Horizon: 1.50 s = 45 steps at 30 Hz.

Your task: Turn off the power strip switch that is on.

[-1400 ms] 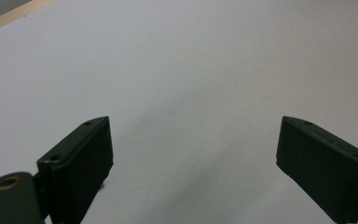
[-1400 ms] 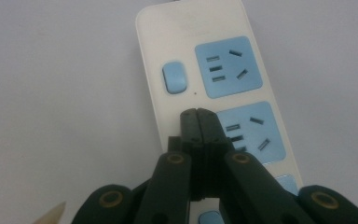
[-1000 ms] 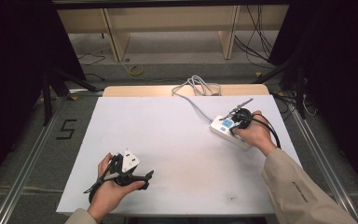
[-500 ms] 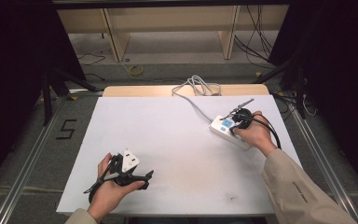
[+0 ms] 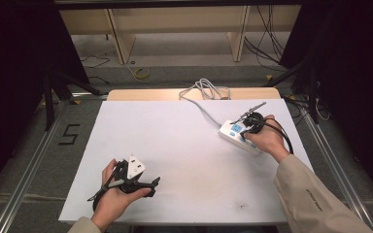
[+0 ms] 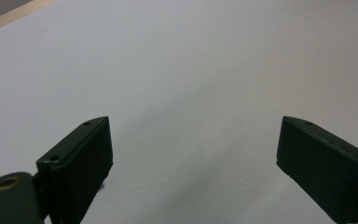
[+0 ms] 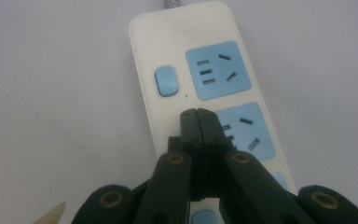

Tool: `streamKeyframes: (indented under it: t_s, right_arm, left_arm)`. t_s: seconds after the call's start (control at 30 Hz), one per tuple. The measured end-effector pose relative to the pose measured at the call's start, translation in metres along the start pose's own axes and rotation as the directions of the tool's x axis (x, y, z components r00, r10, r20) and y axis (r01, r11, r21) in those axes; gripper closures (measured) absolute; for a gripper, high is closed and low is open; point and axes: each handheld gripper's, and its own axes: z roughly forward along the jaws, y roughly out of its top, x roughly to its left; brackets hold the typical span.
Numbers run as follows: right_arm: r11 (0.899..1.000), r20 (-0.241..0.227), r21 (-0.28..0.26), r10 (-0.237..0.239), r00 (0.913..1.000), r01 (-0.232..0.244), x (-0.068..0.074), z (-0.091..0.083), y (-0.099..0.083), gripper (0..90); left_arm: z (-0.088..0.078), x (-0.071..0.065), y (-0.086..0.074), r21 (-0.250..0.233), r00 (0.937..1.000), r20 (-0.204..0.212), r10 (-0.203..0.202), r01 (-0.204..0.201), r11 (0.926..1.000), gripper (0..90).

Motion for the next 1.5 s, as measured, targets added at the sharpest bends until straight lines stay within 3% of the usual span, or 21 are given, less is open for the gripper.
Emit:
streamKeyframes:
  t_s: [0.57, 1.2, 1.5]
  right_arm:
    - [0.996, 0.008, -0.086, 0.005, 0.9999, -0.005, 0.003, -0.013, -0.003, 90.0]
    - [0.99, -0.008, -0.137, 0.017, 0.9998, -0.018, 0.003, -0.022, -0.015, 90.0]
    - [0.988, -0.017, -0.152, -0.001, 0.9999, -0.001, 0.007, -0.025, -0.019, 87.0]
  left_arm:
    - [-0.001, 0.0, 0.0, -0.004, 1.0, -0.005, -0.003, 0.003, 1.0, 10.1]
    - [-0.001, -0.001, 0.0, -0.007, 1.0, -0.007, 0.0, 0.0, 1.0, 9.8]
    - [-0.002, -0.001, 0.0, -0.008, 1.0, -0.006, 0.003, -0.003, 1.0, 9.2]
